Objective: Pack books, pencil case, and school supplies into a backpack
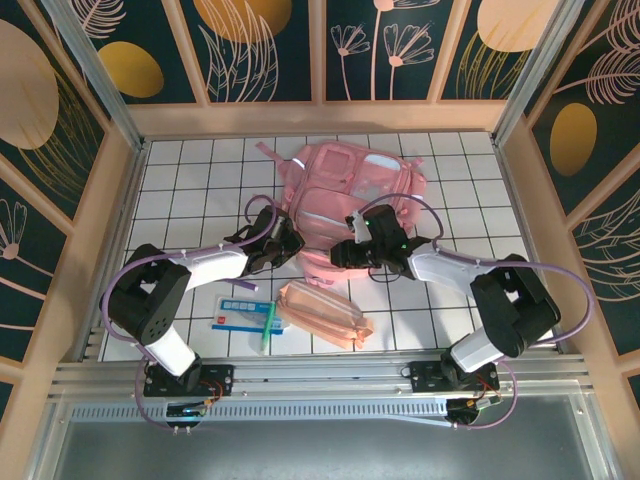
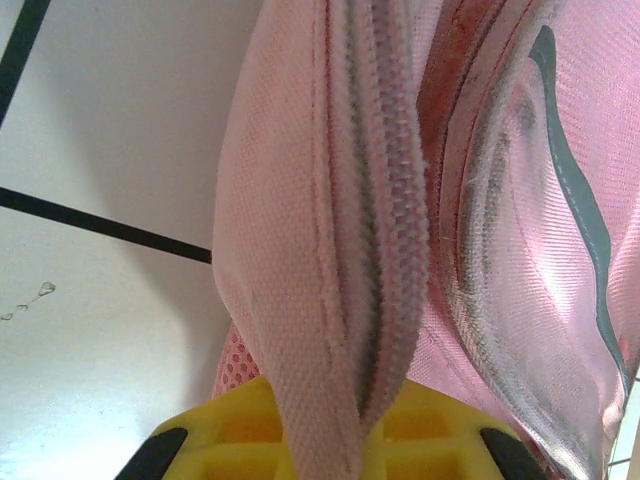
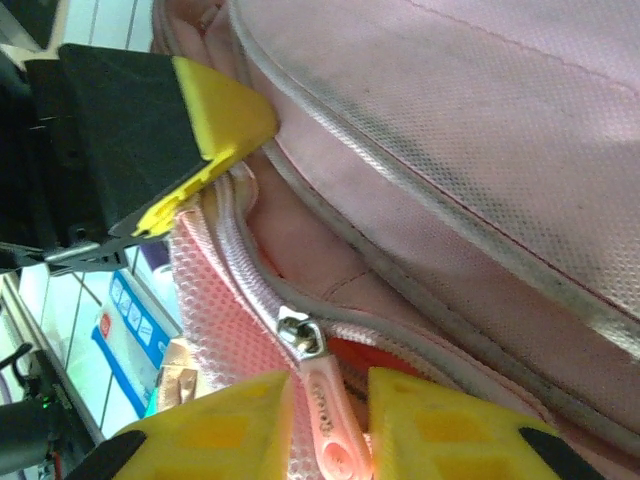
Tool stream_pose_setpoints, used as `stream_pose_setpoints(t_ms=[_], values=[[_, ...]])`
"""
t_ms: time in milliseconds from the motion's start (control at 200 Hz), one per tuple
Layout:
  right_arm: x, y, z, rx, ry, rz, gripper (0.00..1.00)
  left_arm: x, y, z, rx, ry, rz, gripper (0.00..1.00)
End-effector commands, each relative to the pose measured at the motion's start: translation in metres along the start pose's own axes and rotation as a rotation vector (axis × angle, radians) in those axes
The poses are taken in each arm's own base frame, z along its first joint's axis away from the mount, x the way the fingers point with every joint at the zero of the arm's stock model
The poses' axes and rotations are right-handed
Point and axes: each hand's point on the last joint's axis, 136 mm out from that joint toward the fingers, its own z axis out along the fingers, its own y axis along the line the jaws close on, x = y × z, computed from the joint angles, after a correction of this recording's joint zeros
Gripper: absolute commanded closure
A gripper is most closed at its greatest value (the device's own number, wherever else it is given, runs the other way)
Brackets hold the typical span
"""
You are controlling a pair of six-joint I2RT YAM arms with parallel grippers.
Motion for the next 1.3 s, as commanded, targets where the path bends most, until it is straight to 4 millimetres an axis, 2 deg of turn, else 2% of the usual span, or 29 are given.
stream_pose_setpoints(t_ms=[0, 180, 270, 430, 616, 746, 826, 971, 1066, 1156, 1191, 1216, 1251, 1266, 1296], values=[[0.011, -0.01, 0.01, 0.065, 0.046, -0.023, 0.75, 0.007, -0.013, -0.001, 0.069, 0.03, 0.024, 1.0], [0.018, -0.013, 0.02, 0.149, 0.079, -0.031, 0.85, 0.007, -0.012, 0.003, 0.059, 0.032, 0.016, 1.0], [0.019, -0.022, 0.019, 0.244, 0.069, -0.024, 1.0, 0.005, -0.014, 0.002, 0.061, 0.025, 0.009, 1.0], [0.021, -0.042, 0.003, 0.404, 0.069, 0.061, 1.0, -0.006, -0.011, -0.002, 0.009, -0.024, 0.039, 1.0], [0.024, -0.055, -0.031, 0.518, 0.046, 0.059, 1.0, -0.02, -0.008, -0.004, -0.032, -0.058, 0.071, 1.0], [0.033, -0.082, -0.052, 0.632, 0.025, 0.059, 1.0, -0.028, -0.007, -0.009, -0.025, -0.078, 0.082, 1.0], [0.039, -0.091, -0.058, 0.657, 0.024, 0.063, 1.0, -0.034, -0.01, -0.012, -0.013, -0.095, 0.102, 1.0], [0.042, -0.09, -0.066, 0.65, 0.008, 0.066, 1.0, -0.05, -0.013, -0.013, -0.022, -0.12, 0.153, 1.0], [0.043, -0.097, -0.072, 0.68, -0.004, 0.074, 1.0, -0.065, -0.014, -0.012, -0.011, -0.127, 0.174, 1.0], [0.043, -0.102, -0.074, 0.694, -0.013, 0.082, 1.0, -0.083, -0.014, -0.011, 0.003, -0.12, 0.196, 1.0], [0.042, -0.102, -0.073, 0.69, -0.018, 0.079, 1.0, -0.085, -0.008, -0.008, -0.002, -0.098, 0.212, 1.0], [0.042, -0.102, -0.071, 0.684, -0.021, 0.08, 1.0, -0.095, -0.02, -0.011, 0.026, -0.103, 0.233, 1.0], [0.04, -0.1, -0.068, 0.668, -0.025, 0.078, 1.0, -0.098, -0.015, 0.0, 0.015, -0.067, 0.243, 1.0], [0.039, -0.097, -0.065, 0.648, -0.025, 0.075, 1.0, -0.099, -0.015, 0.002, 0.015, -0.053, 0.243, 0.96], [0.037, -0.09, -0.059, 0.604, -0.023, 0.065, 1.0, -0.104, -0.016, 0.005, 0.014, -0.036, 0.236, 0.8]])
